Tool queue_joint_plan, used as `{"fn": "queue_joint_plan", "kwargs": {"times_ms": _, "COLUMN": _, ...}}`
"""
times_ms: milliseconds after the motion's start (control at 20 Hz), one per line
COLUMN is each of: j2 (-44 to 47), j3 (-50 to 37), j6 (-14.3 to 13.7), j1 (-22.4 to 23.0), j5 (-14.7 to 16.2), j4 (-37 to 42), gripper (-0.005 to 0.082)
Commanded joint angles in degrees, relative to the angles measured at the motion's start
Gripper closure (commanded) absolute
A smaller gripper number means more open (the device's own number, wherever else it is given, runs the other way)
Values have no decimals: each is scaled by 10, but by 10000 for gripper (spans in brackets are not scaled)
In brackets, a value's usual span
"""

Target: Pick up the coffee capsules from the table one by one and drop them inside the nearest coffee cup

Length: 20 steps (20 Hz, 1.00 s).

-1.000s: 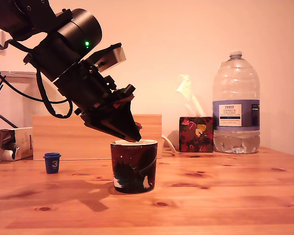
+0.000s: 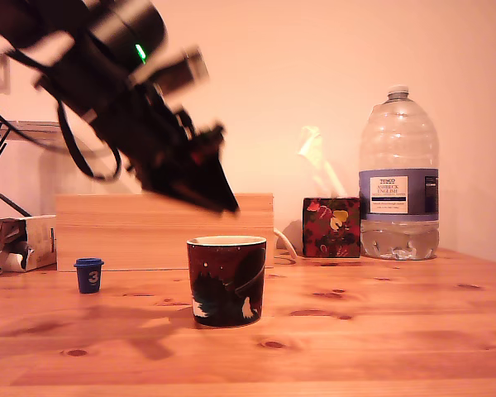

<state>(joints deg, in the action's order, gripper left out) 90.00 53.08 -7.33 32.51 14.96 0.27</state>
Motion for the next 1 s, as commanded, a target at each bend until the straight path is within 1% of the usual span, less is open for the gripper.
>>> {"fn": "queue_joint_plan", "kwargs": {"times_ms": 0, "j2": -22, "j3": -45, "j6": 25, "j1": -8, "j5": -32, "j4": 21, "gripper": 788}}
{"fn": "queue_joint_plan", "kwargs": {"times_ms": 50, "j2": -40, "j3": -68, "j6": 35, "j1": -13, "j5": -60, "j4": 36, "gripper": 788}}
{"fn": "queue_joint_plan", "kwargs": {"times_ms": 100, "j2": -62, "j3": -90, "j6": 40, "j1": -16, "j5": -81, "j4": 52, "gripper": 788}}
{"fn": "queue_joint_plan", "kwargs": {"times_ms": 200, "j2": -104, "j3": -133, "j6": 43, "j1": -21, "j5": -93, "j4": 73, "gripper": 788}}
{"fn": "queue_joint_plan", "kwargs": {"times_ms": 350, "j2": -162, "j3": -194, "j6": 74, "j1": -39, "j5": -104, "j4": 88, "gripper": 788}}
{"fn": "queue_joint_plan", "kwargs": {"times_ms": 450, "j2": -196, "j3": -231, "j6": 76, "j1": -61, "j5": -115, "j4": 90, "gripper": 788}}
{"fn": "queue_joint_plan", "kwargs": {"times_ms": 700, "j2": -266, "j3": -312, "j6": 87, "j1": -139, "j5": -116, "j4": 101, "gripper": 788}}
{"fn": "queue_joint_plan", "kwargs": {"times_ms": 800, "j2": -289, "j3": -332, "j6": 89, "j1": -170, "j5": -109, "j4": 103, "gripper": 788}}
{"fn": "queue_joint_plan", "kwargs": {"times_ms": 950, "j2": -305, "j3": -336, "j6": 89, "j1": -192, "j5": -98, "j4": 96, "gripper": 788}}
